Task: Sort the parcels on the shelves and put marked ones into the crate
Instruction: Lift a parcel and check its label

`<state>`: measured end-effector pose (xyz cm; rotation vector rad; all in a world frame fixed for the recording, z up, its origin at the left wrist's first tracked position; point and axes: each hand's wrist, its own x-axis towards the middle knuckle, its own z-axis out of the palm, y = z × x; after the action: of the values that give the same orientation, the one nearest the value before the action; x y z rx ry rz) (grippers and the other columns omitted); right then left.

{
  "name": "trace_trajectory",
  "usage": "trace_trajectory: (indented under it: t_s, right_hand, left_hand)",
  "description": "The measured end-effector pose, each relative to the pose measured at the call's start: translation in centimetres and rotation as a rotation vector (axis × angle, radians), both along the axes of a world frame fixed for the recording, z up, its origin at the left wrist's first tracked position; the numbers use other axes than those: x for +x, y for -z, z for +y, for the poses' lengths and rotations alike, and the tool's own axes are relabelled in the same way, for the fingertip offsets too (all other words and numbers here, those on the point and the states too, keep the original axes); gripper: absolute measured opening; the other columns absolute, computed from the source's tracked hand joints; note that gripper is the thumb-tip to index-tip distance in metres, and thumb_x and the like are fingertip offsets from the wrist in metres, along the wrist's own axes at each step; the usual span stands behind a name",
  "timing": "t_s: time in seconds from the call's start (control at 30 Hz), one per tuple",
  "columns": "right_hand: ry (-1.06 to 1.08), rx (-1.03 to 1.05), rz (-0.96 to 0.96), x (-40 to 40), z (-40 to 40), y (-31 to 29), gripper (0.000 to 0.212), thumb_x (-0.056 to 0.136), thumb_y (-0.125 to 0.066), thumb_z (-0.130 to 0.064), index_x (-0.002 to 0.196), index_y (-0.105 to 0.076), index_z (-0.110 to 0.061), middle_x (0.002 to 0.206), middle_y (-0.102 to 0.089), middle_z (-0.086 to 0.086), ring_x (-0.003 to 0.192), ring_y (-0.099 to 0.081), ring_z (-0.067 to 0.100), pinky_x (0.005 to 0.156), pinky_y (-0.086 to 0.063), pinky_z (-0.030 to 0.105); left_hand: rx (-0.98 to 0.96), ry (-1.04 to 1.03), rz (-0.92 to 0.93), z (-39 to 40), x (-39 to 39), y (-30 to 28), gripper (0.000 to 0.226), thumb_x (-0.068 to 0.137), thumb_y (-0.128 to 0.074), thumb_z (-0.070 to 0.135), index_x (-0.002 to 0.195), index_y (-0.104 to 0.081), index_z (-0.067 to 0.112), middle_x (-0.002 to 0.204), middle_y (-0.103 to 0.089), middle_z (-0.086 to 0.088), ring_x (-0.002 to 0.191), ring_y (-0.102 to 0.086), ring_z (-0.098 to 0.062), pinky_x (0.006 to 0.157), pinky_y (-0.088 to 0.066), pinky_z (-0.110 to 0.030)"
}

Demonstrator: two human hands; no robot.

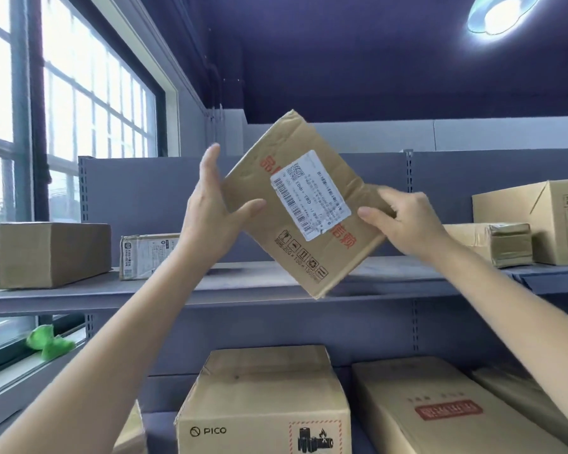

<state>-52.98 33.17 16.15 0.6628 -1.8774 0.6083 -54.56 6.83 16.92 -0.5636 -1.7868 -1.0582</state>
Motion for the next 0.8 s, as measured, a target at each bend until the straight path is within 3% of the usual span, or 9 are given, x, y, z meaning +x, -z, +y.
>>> trace_trajectory:
  t_s: [0.1, 0.27, 0.33, 0.37, 0.43, 0.53, 0.63, 0.73, 0.8]
  right_hand:
    - [-0.043, 0.077, -0.124, 0.3, 0.2, -2.3, 0.032, 0.087, -0.059, -0.010, 0.119, -0.060, -0.013, 0.094, -0.061, -0.016, 0.074, -0.058, -0.012, 0.065, -0.038, -0.004]
    - [-0.068, 0.087, -0.117, -0.4, -0.7, -3.4, 0.031, 0.086, -0.059, -0.009, 0.116, -0.063, -0.018, 0.094, -0.061, -0.018, 0.075, -0.057, -0.017, 0.068, -0.039, -0.003]
    - [-0.061, 0.085, -0.097, -0.6, -1.0, -3.4, 0.030, 0.086, -0.059, -0.008, 0.115, -0.064, -0.017, 0.093, -0.062, -0.018, 0.075, -0.058, -0.015, 0.068, -0.040, -0.002]
    - [-0.058, 0.079, -0.082, -0.6, -1.0, -3.4, 0.029, 0.086, -0.059, -0.008, 0.113, -0.065, -0.016, 0.092, -0.062, -0.018, 0.074, -0.060, -0.011, 0.068, -0.040, -0.002]
    - [-0.047, 0.028, -0.043, -0.9, -0.9, -3.0, 0.027, 0.086, -0.059, -0.008, 0.110, -0.066, -0.014, 0.088, -0.064, -0.015, 0.075, -0.060, -0.004, 0.067, -0.040, -0.002]
    - [-0.017, -0.182, -0.005, -1.9, -0.5, -1.1, 0.021, 0.086, -0.059, -0.010, 0.105, -0.068, -0.011, 0.083, -0.065, -0.009, 0.068, -0.059, -0.003, 0.062, -0.041, 0.000]
    - [0.020, -0.358, -0.002, -2.9, -0.6, 1.4, 0.020, 0.086, -0.058, -0.013, 0.103, -0.068, -0.010, 0.086, -0.066, -0.007, 0.077, -0.062, 0.009, 0.073, -0.048, 0.019]
    - [0.011, -0.490, 0.029, -3.5, -1.0, 3.4, 0.019, 0.087, -0.058, -0.015, 0.100, -0.068, -0.007, 0.084, -0.065, -0.006, 0.075, -0.059, 0.011, 0.071, -0.044, 0.023]
    - [-0.007, -0.618, 0.018, -3.9, -1.8, 4.5, 0.015, 0.087, -0.056, -0.015, 0.087, -0.066, -0.004, 0.076, -0.066, 0.001, 0.070, -0.056, 0.017, 0.071, -0.044, 0.034]
  left_hand:
    - [-0.032, -0.047, -0.031, -0.7, -0.5, -0.2, 0.054, 0.079, -0.069, 0.026, 0.128, -0.047, 0.022, 0.097, -0.055, 0.010, 0.089, -0.051, -0.010, 0.062, -0.036, -0.008]
    - [0.100, -0.044, -0.026, -1.0, -1.3, 1.4, 0.041, 0.078, -0.071, 0.022, 0.117, -0.057, 0.018, 0.091, -0.057, 0.010, 0.088, -0.051, -0.011, 0.069, -0.037, -0.014]
    - [0.134, -0.028, -0.018, -1.0, -1.4, 1.7, 0.040, 0.079, -0.070, 0.021, 0.116, -0.057, 0.020, 0.093, -0.058, 0.010, 0.089, -0.051, -0.010, 0.066, -0.036, -0.005]
    - [0.151, -0.018, -0.014, -0.9, -1.5, 1.6, 0.041, 0.079, -0.069, 0.020, 0.117, -0.055, 0.021, 0.099, -0.060, 0.008, 0.093, -0.052, -0.010, 0.067, -0.035, -0.002]
    - [0.169, -0.022, -0.033, -0.5, -1.5, 1.7, 0.056, 0.078, -0.070, 0.021, 0.128, -0.045, 0.022, 0.122, -0.055, 0.003, 0.112, -0.048, -0.015, 0.085, -0.036, -0.014]
    - [0.141, -0.027, -0.178, 1.1, -1.4, 2.6, 0.094, 0.076, -0.074, 0.032, 0.146, -0.012, 0.019, 0.152, -0.022, 0.000, 0.139, -0.020, -0.019, 0.109, -0.024, -0.035]
    - [0.040, 0.070, -0.361, 3.3, -1.3, 4.2, 0.101, 0.078, -0.068, 0.042, 0.148, 0.001, 0.018, 0.158, -0.008, -0.001, 0.143, -0.012, -0.018, 0.115, -0.018, -0.037]
    - [-0.019, 0.148, -0.448, 5.0, -1.6, 5.5, 0.091, 0.082, -0.065, 0.042, 0.147, -0.005, 0.020, 0.151, -0.027, 0.002, 0.136, -0.031, -0.018, 0.106, -0.030, -0.025]
    - [-0.009, 0.231, -0.432, 5.9, -1.7, 6.0, 0.066, 0.085, -0.062, 0.037, 0.138, -0.025, 0.025, 0.124, -0.049, 0.016, 0.113, -0.050, -0.007, 0.082, -0.038, -0.005]
